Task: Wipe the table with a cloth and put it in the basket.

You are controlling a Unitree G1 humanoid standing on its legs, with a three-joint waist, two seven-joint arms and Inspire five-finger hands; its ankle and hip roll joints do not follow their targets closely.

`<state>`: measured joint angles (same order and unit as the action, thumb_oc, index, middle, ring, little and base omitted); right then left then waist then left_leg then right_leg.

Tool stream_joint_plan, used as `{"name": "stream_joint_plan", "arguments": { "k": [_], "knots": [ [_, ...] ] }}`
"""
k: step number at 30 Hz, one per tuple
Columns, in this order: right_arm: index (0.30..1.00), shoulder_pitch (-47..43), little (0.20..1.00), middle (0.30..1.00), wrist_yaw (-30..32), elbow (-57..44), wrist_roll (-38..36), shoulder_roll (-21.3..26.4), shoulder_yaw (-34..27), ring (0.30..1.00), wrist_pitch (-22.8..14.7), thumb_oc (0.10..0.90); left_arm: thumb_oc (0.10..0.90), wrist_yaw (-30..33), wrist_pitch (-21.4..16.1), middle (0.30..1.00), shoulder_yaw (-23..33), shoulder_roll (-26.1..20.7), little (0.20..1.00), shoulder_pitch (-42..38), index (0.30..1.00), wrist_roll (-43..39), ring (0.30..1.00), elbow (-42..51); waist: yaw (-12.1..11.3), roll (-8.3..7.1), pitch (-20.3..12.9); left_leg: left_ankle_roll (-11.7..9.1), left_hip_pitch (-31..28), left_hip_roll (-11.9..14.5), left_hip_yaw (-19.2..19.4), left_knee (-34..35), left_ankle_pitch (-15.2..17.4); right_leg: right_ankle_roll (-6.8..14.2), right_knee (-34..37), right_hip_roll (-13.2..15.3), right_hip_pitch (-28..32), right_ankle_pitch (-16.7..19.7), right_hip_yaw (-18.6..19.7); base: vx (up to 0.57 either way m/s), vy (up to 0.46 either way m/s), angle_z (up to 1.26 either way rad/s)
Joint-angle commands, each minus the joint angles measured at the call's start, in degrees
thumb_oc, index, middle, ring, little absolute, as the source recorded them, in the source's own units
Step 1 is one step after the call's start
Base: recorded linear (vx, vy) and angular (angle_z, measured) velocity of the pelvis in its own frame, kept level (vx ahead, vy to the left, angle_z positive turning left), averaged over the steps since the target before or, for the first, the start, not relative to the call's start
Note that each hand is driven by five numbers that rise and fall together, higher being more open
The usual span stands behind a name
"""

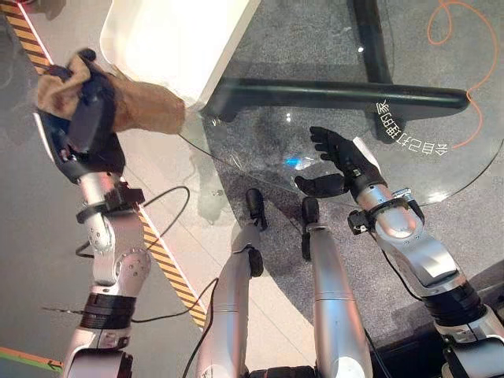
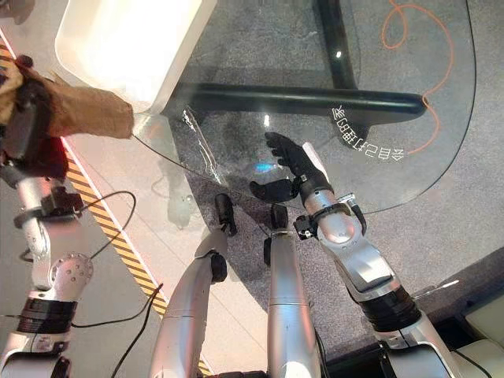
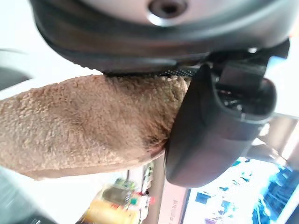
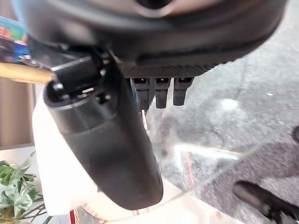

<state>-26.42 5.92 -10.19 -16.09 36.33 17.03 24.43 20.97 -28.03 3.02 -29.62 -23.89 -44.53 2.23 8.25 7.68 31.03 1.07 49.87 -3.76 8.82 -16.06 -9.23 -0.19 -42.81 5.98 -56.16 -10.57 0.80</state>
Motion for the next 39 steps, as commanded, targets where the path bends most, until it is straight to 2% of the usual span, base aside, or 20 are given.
{"name": "stream_joint_plan", "arguments": {
  "k": [1,5,8,12,18,21,23,25,26,28,31,33,35,39],
  "knots": [
    [0.9,-1.7,0.9,0.9,-2.3,-1.6,-2.8,1.1,1.6,0.9,-0.3,0.8,0.1,6.5,-4.7,0.3,7.9,-4.0,0.2,-7.7,0.3,11.5,0.3,2.1,2.1,3.48,-1.2,-3.4,-1.3,0.9,-2.3,-9.1,8.5,1.8,10.7,-1.2,2.6,5.9,0.4,-0.01,-0.016,-0.03],
    [0.9,-0.6,0.9,0.9,-2.4,0.7,-4.6,1.2,3.9,0.9,0.7,0.8,0.1,12.3,-2.5,0.3,7.3,-7.3,0.2,-10.8,0.3,18.0,0.3,-2.7,2.5,2.92,-1.2,-3.7,-2.8,1.0,-2.1,-8.2,8.2,1.6,11.4,-1.6,4.2,5.5,0.2,-0.02,-0.038,-0.01],
    [0.9,1.4,0.9,0.9,-2.6,3.0,-5.2,1.0,4.9,0.9,-0.7,0.8,0.1,14.5,-2.0,0.3,6.6,-8.9,0.2,-12.6,0.3,21.3,0.3,-5.9,3.0,2.31,-1.2,-4.0,-3.8,1.2,-2.2,-7.5,8.2,1.6,11.7,-1.9,5.3,5.1,0.2,-0.02,-0.074,-0.02],
    [0.9,3.6,0.9,0.9,-3.0,5.9,-4.8,0.0,6.2,0.9,-2.3,0.8,0.1,15.6,-1.3,0.3,6.1,-9.7,0.2,-14.1,0.3,22.4,0.3,-8.1,3.3,1.75,-1.2,-4.4,-5.3,1.4,-2.3,-6.3,8.1,1.6,12.3,-2.2,7.0,4.6,0.0,-0.02,-0.085,-0.04],
    [0.9,7.8,0.9,0.9,-4.5,9.5,-4.6,-1.4,7.8,0.9,-6.4,0.8,0.1,18.4,2.0,0.3,5.3,-11.5,0.2,-17.0,0.3,24.7,0.3,-13.3,3.8,0.67,-1.2,-5.2,-7.8,1.7,-3.3,-5.7,8.3,1.0,11.6,-2.9,9.9,2.9,-0.5,-0.04,-0.11,-0.01],
    [0.9,8.5,0.9,0.9,-4.7,11.2,-4.3,-1.0,9.3,0.9,-8.2,0.8,0.1,19.1,2.9,0.3,3.5,-13.2,0.2,-19.7,0.3,23.1,0.3,-20.0,4.4,-0.49,-1.2,-5.5,-8.4,1.8,-4.4,-9.5,10.4,0.5,10.5,-2.3,11.0,2.1,-0.2,-0.05,-0.069,0.01],
    [0.9,8.5,0.9,0.9,-4.6,11.5,-4.7,-0.7,9.4,0.9,-8.3,0.8,0.1,18.4,3.2,0.3,3.0,-13.9,0.2,-20.9,0.3,22.9,0.3,-22.3,4.0,-1.06,-1.2,-5.7,-7.7,1.7,-6.3,-10.4,10.5,0.5,10.1,-2.3,11.3,1.8,0.0,0.03,-0.007,0.05],
    [0.9,8.3,0.9,0.9,-3.6,11.9,-5.6,-0.8,9.9,0.9,-8.4,0.8,0.1,18.0,2.8,0.3,2.7,-14.6,0.2,-21.3,0.3,22.2,0.3,-24.1,2.4,-1.45,-1.2,-6.7,-8.2,3.7,-9.8,-3.1,5.2,0.8,9.9,-3.6,11.8,1.7,0.1,0.1,0.117,0.03],
    [0.9,8.3,0.9,0.9,-3.4,12.6,-6.1,-0.6,10.3,0.9,-9.1,0.8,0.1,17.6,1.4,0.3,2.7,-15.3,0.2,-21.0,0.3,21.1,0.3,-25.8,1.5,-1.81,-1.2,-7.6,-8.5,5.0,-12.2,1.7,1.9,1.1,10.1,-4.4,12.1,1.4,0.4,0.14,0.169,-0.04],
    [0.9,8.7,0.9,0.9,-4.1,13.9,-7.3,0.1,10.4,0.9,-11.9,0.8,0.1,16.9,-0.6,0.3,2.8,-16.2,0.2,-20.7,0.3,21.0,0.3,-28.5,0.9,-3.06,-1.2,-8.4,-6.8,6.1,-14.6,5.1,-1.8,1.4,11.7,-4.6,12.2,1.5,1.1,0.15,0.201,-0.28],
    [0.9,9.6,0.9,0.9,-4.9,14.9,-9.0,-0.4,9.9,0.9,-14.9,0.8,0.1,16.9,-2.5,0.3,2.7,-17.1,0.2,-22.2,0.3,20.7,0.3,-32.3,1.5,-4.14,-1.2,-7.8,-7.9,5.8,-12.9,5.8,-0.4,2.5,16.8,-3.5,14.5,3.0,2.0,0.15,0.195,-0.36],
    [0.9,8.9,0.9,0.9,-5.3,15.6,-9.6,-0.4,10.1,0.9,-15.7,0.8,0.1,17.5,-3.0,0.3,1.1,-18.7,0.2,-25.4,0.3,20.7,0.3,-35.7,2.1,-4.22,-1.2,-7.5,-7.2,5.2,-11.5,4.5,0.7,3.3,19.4,-2.5,14.2,4.8,1.7,0.07,0.216,-0.28],
    [0.9,8.7,0.9,0.9,-5.8,16.0,-9.4,-0.5,10.1,0.9,-15.8,0.8,0.1,17.8,-3.0,0.3,-0.3,-19.7,0.2,-27.2,0.3,20.5,0.3,-37.2,2.4,-4.15,-1.2,-7.3,-7.4,4.9,-10.6,3.8,1.7,3.9,20.8,-1.5,14.5,5.8,1.7,0.09,0.218,-0.25],
    [0.9,7.9,0.9,0.9,-6.4,15.8,-8.6,-0.3,10.1,0.9,-14.6,0.8,0.1,18.0,-3.2,0.3,-2.8,-22.0,0.2,-30.1,0.3,19.4,0.3,-39.4,2.8,-2.99,-1.2,-6.5,-7.6,3.9,-8.5,3.1,2.9,4.9,23.1,-0.6,13.8,8.6,2.2,0.13,0.268,-0.16]
  ]
}}
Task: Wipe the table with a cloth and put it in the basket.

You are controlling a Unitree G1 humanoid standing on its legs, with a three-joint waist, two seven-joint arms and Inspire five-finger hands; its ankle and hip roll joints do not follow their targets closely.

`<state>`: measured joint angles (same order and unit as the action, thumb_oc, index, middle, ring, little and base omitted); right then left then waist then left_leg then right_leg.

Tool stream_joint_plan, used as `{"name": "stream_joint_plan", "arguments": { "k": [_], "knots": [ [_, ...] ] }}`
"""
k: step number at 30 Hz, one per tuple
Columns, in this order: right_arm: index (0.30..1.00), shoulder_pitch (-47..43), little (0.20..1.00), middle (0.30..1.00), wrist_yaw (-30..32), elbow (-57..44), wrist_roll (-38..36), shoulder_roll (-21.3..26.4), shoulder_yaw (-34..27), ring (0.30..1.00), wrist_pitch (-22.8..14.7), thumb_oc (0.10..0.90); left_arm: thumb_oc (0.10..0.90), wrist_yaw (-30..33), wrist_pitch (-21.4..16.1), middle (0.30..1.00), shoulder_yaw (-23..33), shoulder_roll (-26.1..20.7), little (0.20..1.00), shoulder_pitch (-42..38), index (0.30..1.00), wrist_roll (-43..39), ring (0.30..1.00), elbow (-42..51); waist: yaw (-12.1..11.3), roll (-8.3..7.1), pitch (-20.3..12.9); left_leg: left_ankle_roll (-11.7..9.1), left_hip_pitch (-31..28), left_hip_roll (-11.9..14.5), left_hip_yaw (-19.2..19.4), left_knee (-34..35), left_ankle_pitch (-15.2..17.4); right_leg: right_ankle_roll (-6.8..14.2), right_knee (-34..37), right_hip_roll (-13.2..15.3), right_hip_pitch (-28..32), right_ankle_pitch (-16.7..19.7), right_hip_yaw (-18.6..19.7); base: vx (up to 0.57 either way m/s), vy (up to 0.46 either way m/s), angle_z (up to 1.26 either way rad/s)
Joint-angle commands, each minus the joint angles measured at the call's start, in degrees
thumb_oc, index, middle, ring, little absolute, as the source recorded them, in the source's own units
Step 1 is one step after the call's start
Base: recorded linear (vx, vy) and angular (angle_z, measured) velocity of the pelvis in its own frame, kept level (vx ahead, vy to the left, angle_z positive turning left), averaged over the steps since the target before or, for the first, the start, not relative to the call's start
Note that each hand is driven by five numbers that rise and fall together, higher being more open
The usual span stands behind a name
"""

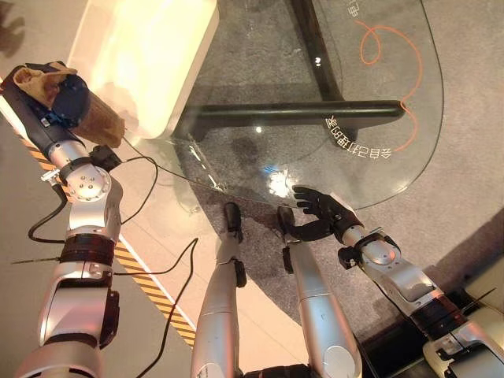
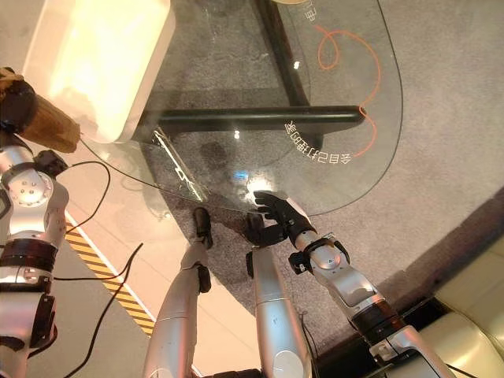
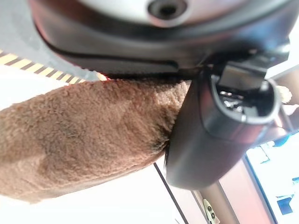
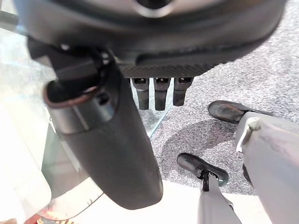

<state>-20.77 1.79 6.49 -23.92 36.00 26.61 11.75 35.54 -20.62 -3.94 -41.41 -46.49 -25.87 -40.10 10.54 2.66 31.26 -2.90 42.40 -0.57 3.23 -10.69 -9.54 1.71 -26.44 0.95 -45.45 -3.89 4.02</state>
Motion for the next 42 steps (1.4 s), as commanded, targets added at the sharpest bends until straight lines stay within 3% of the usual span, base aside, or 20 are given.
{"name": "stream_joint_plan", "arguments": {
  "k": [1,9,15,21,29,42],
  "knots": [
    [0.9,1.9,0.9,0.9,-2.1,-1.0,-0.8,0.0,0.8,0.9,-1.5,0.8,0.1,3.7,-10.6,0.3,3.2,-10.6,0.2,-8.5,0.3,0.9,0.3,2.3,0.6,2.29,-1.5,-2.2,0.0,0.4,-2.3,-2.7,3.6,3.1,6.9,4.6,2.7,2.4,-0.8,0.14,0.206,-0.1],
    [0.9,1.1,0.9,0.9,0.3,-2.3,-0.9,0.1,1.5,0.9,2.3,0.8,0.1,6.0,-7.4,0.3,0.0,-10.9,0.2,-12.0,0.3,3.6,0.3,2.4,1.3,3.2,-1.5,-0.7,1.7,-1.5,-1.5,-6.4,6.3,3.4,6.7,5.1,-0.7,4.1,1.0,0.11,0.118,-0.04],
    [0.9,1.2,0.9,0.9,0.6,-0.8,-1.6,0.6,1.5,0.9,1.6,0.8,0.1,8.5,-5.3,0.3,-1.5,-10.8,0.2,-13.2,0.3,7.4,0.3,2.2,1.6,3.8,-1.5,0.0,3.9,-2.4,-1.4,-9.0,7.6,3.8,6.5,5.4,-3.7,5.5,2.4,0.11,0.071,-0.01],
    [0.9,0.2,0.9,0.9,0.5,0.6,-2.8,0.9,1.9,0.9,0.7,0.8,0.1,6.8,-2.9,0.3,-5.1,-11.1,0.2,-16.9,0.3,7.0,0.3,-0.5,2.2,3.98,-1.5,0.4,7.5,-2.9,-0.6,-11.6,8.6,3.9,5.8,5.7,-7.6,7.2,3.7,0.09,0.046,0.04],
    [0.9,-1.3,0.9,0.9,2.6,2.0,-5.9,1.3,3.0,0.9,0.5,0.8,0.1,5.3,-0.4,0.3,-11.4,-10.6,0.2,-22.0,0.3,7.5,0.3,-5.2,2.6,3.11,-1.5,0.6,13.2,-2.4,0.7,-15.9,10.9,4.4,3.8,6.4,-13.7,8.5,4.8,0.09,0.008,0.01],
    [0.9,-2.1,0.9,0.9,2.6,3.8,-8.6,1.8,3.8,0.9,-3.0,0.8,0.1,4.9,2.5,0.3,-16.4,-12.4,0.2,-27.9,0.3,5.9,0.3,-11.8,2.9,1.5,-1.5,0.5,19.0,-2.0,1.6,-19.3,13.2,5.4,3.8,6.9,-19.2,10.5,5.9,0.06,0.002,-0.02]
  ]
}}
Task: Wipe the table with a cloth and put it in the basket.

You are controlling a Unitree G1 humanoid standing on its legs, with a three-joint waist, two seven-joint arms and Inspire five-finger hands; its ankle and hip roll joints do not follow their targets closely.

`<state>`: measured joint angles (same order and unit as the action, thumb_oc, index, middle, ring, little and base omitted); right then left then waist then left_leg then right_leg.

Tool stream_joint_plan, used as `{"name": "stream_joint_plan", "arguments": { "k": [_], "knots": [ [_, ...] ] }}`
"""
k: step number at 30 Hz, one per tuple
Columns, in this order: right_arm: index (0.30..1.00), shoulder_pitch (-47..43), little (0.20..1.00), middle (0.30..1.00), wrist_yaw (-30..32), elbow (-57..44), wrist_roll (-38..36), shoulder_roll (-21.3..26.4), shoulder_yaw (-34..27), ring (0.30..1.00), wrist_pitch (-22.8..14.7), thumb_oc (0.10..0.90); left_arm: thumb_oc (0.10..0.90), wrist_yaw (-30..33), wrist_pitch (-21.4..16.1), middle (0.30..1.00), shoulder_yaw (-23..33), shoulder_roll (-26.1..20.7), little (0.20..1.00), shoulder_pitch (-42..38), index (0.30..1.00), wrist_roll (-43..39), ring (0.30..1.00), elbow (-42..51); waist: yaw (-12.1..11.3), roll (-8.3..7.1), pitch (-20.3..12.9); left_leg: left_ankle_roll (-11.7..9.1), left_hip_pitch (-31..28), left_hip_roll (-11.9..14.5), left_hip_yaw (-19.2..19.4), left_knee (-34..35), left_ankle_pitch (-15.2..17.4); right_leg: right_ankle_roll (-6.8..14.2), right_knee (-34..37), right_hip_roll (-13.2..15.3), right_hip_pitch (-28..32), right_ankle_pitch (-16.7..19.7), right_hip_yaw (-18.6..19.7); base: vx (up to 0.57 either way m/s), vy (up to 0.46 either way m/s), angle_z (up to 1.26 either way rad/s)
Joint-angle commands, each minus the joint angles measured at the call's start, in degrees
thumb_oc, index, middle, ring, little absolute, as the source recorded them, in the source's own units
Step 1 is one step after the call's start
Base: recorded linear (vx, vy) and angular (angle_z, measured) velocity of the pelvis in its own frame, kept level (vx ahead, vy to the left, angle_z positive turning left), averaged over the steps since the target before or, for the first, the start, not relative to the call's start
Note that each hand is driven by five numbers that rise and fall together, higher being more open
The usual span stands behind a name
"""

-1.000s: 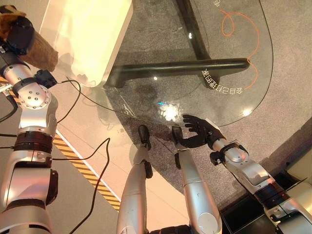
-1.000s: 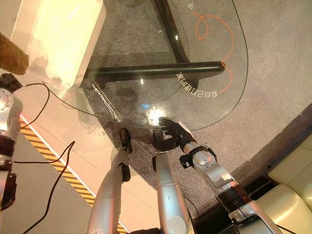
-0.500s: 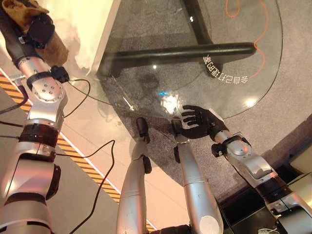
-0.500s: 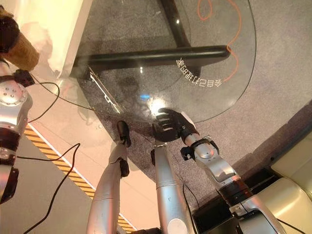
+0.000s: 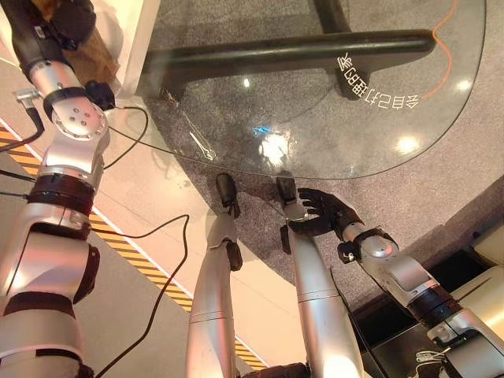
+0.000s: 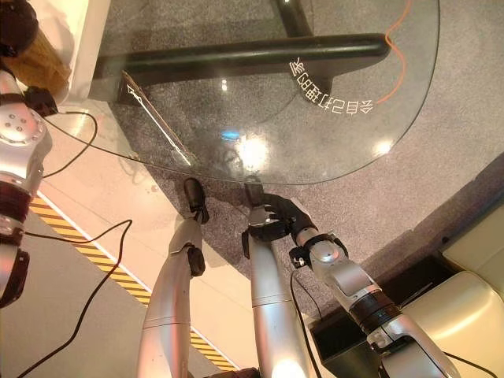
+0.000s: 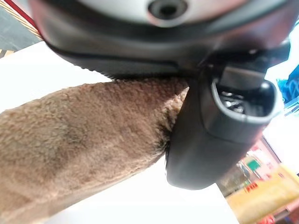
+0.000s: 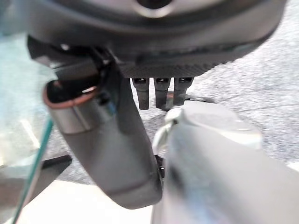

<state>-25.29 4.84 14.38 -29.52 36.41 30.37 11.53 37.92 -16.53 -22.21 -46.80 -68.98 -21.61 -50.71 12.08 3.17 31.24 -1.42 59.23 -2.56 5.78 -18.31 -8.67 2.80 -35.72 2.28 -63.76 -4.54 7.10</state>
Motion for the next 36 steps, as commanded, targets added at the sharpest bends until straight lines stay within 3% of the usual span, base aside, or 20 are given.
{"name": "stream_joint_plan", "arguments": {
  "k": [1,2,4,5,10,21,36],
  "knots": [
    [0.9,2.2,0.9,0.9,-0.2,-4.2,-3.4,1.4,0.3,0.9,-2.7,0.8,0.1,2.3,-0.7,0.3,1.2,-7.0,0.2,-6.1,0.3,1.7,0.3,-1.7,1.5,0.76,-1.4,-1.0,2.6,0.0,-1.0,-12.0,12.5,4.4,13.1,5.6,-1.3,11.3,2.9,0.03,-0.01,0.01],
    [0.9,2.0,0.9,0.9,-0.1,-4.2,-3.6,1.4,0.4,0.9,-2.7,0.8,0.1,2.1,-0.5,0.3,1.0,-7.1,0.2,-6.4,0.3,1.6,0.3,-1.9,1.4,0.66,-1.4,-1.0,2.8,0.0,-1.0,-12.1,12.6,4.4,13.1,5.6,-1.4,11.4,2.9,0.05,-0.028,0.01],
    [0.9,1.5,0.9,0.9,0.3,-4.7,-4.7,1.4,0.9,0.9,-2.7,0.8,0.251,-0.4,0.8,0.429,-0.4,-7.3,0.351,-7.9,0.429,0.5,0.429,-3.1,1.6,-0.02,-1.4,-1.0,3.6,0.1,-0.9,-12.6,12.9,4.7,13.4,5.5,-1.9,11.9,2.9,0.04,-0.026,0.01],
    [0.9,1.3,0.9,0.9,0.4,-4.9,-4.9,1.4,0.9,0.9,-2.6,0.8,0.8,-1.8,1.3,0.9,-0.8,-7.2,0.9,-8.1,0.9,-0.1,0.9,-3.5,1.7,-0.2,-1.4,-1.0,4.0,0.1,-1.0,-12.7,13.0,4.7,13.4,5.5,-2.2,12.0,2.9,0.0,0.0,0.0],
    [0.9,0.9,0.9,0.9,0.5,-5.4,-6.0,1.2,1.5,0.9,-3.0,0.8,0.8,-4.1,1.3,0.9,-3.2,-7.3,0.9,-10.2,0.9,0.5,0.9,-3.9,1.9,-1.03,-1.4,-1.0,4.4,0.3,-1.0,-12.6,12.9,5.2,14.0,5.4,-2.5,12.8,2.8,0.01,-0.03,-0.01],
    [0.9,1.0,0.9,0.9,1.3,-5.9,-6.6,1.0,1.8,0.9,-3.0,0.8,0.8,-4.5,0.0,0.9,-4.5,-7.1,0.9,-11.3,0.9,0.4,0.9,-3.0,1.9,-0.84,-1.4,-0.8,4.1,0.1,-0.7,-12.1,12.7,5.3,13.8,5.2,-2.8,13.0,2.7,0.0,0.0,0.0],
    [0.9,2.8,0.9,0.9,1.4,-7.1,-5.8,1.5,1.7,0.9,-3.2,0.8,0.8,2.3,-2.3,0.9,-1.1,-7.2,0.9,-8.4,0.9,1.2,0.9,0.4,1.4,0.48,-1.4,-0.7,2.5,-0.3,-1.2,-10.2,11.3,4.9,13.6,4.8,-1.4,11.2,2.3,0.0,0.0,0.0]
  ]
}}
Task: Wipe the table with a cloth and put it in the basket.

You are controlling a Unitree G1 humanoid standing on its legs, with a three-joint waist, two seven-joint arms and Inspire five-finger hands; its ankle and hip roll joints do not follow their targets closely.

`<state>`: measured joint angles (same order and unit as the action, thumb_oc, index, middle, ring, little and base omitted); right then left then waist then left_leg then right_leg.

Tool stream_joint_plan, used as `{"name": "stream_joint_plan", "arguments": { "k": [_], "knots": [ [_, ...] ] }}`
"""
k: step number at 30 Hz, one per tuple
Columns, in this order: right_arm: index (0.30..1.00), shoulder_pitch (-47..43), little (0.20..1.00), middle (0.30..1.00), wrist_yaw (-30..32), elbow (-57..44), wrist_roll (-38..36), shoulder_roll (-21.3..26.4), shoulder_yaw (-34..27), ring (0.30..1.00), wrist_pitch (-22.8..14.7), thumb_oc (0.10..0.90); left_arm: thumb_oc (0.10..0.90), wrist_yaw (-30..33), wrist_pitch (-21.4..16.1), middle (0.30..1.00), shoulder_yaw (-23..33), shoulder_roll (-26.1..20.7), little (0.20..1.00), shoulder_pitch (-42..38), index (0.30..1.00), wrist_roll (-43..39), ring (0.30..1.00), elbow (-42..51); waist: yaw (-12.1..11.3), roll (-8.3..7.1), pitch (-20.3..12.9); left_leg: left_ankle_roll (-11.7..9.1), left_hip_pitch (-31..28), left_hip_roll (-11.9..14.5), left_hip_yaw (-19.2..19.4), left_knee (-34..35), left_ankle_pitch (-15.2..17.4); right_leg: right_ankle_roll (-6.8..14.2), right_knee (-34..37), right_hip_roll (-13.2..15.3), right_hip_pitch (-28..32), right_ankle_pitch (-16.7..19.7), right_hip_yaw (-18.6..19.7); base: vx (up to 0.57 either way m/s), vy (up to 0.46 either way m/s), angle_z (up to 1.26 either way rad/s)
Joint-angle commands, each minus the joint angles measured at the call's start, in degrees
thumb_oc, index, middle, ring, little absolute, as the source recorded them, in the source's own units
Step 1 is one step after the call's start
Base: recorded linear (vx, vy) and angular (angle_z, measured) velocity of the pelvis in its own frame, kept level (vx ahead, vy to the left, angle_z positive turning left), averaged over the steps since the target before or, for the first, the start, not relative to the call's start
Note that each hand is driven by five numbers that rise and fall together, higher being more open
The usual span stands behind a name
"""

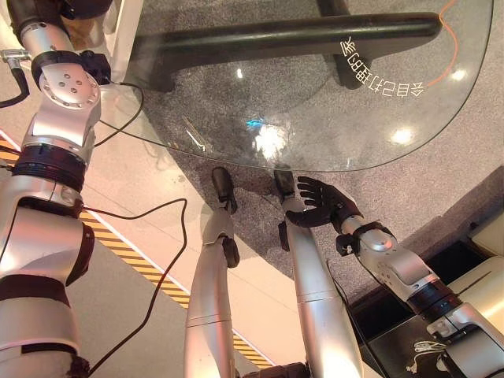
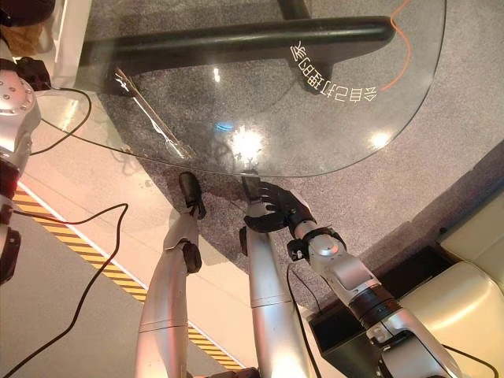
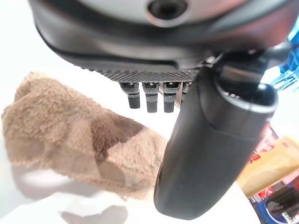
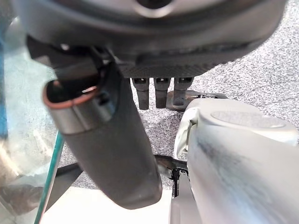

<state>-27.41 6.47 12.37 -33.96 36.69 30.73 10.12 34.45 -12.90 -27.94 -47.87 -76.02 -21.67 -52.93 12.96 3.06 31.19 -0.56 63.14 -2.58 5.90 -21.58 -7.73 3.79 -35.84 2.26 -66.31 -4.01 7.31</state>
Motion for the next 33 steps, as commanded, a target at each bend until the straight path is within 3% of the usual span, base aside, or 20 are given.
{"name": "stream_joint_plan", "arguments": {
  "k": [1,9,12,16,23,33],
  "knots": [
    [0.9,5.3,0.9,0.9,-0.2,-5.4,-1.3,1.4,1.4,0.9,-1.8,0.8,0.8,6.4,-6.2,0.9,4.9,-6.2,0.9,-1.0,0.9,1.3,0.9,3.3,0.4,0.78,-1.4,-1.6,-1.7,-0.4,-1.4,-6.8,10.3,3.9,13.6,4.8,1.4,10.5,2.1,0.0,0.0,0.0],
    [0.9,7.7,0.9,0.9,-0.5,-6.1,-0.1,2.0,1.0,0.9,-2.7,0.8,0.8,10.2,-8.8,0.9,7.5,-7.0,0.9,0.6,0.9,3.3,0.9,7.8,0.0,2.0,-1.4,-1.5,-4.5,-0.4,-1.8,-5.5,9.5,3.6,13.5,4.8,4.0,9.5,1.7,0.0,0.0,0.0],
    [0.9,9.6,0.9,0.9,-0.4,-7.2,0.7,2.0,0.5,0.9,-3.3,0.8,0.8,13.1,-10.4,0.9,9.9,-7.4,0.9,1.4,0.9,4.2,0.9,12.0,-0.3,2.72,-1.4,-1.5,-6.7,-0.6,-2.4,-4.5,9.1,3.4,13.6,4.5,6.2,8.7,1.5,-0.01,-0.009,0.0],
    [0.9,11.7,0.9,0.9,-0.1,-8.4,2.3,1.1,0.0,0.9,-3.4,0.8,0.8,12.2,-11.3,0.9,14.2,-6.8,0.9,5.3,0.9,5.8,0.9,17.3,-0.9,3.53,-1.4,-1.5,-10.0,-1.1,-3.5,-2.7,8.3,3.1,14.0,3.9,9.6,7.4,0.8,-0.08,-0.065,0.01],
    [0.9,15.5,0.9,0.9,-0.7,-7.9,6.3,-1.8,-1.2,0.9,-5.5,0.8,0.8,3.3,-13.4,0.9,24.0,-2.9,0.9,18.9,0.9,3.6,0.9,25.6,-2.1,4.03,-1.4,-2.3,-17.4,-1.3,-5.8,1.4,6.9,2.4,15.5,3.0,17.8,5.2,-1.1,-0.13,-0.113,0.06],
    [0.9,19.0,0.9,0.9,-0.9,1.4,9.1,-8.8,-3.4,0.9,-9.0,0.8,0.8,-14.9,-12.2,0.9,32.5,7.7,0.9,42.8,0.9,-3.3,0.9,37.3,-5.0,2.12,-1.4,-4.5,-32.0,0.8,-9.3,10.2,3.8,0.9,18.3,1.2,34.9,1.6,-5.1,-0.18,-0.203,0.12]
  ]
}}
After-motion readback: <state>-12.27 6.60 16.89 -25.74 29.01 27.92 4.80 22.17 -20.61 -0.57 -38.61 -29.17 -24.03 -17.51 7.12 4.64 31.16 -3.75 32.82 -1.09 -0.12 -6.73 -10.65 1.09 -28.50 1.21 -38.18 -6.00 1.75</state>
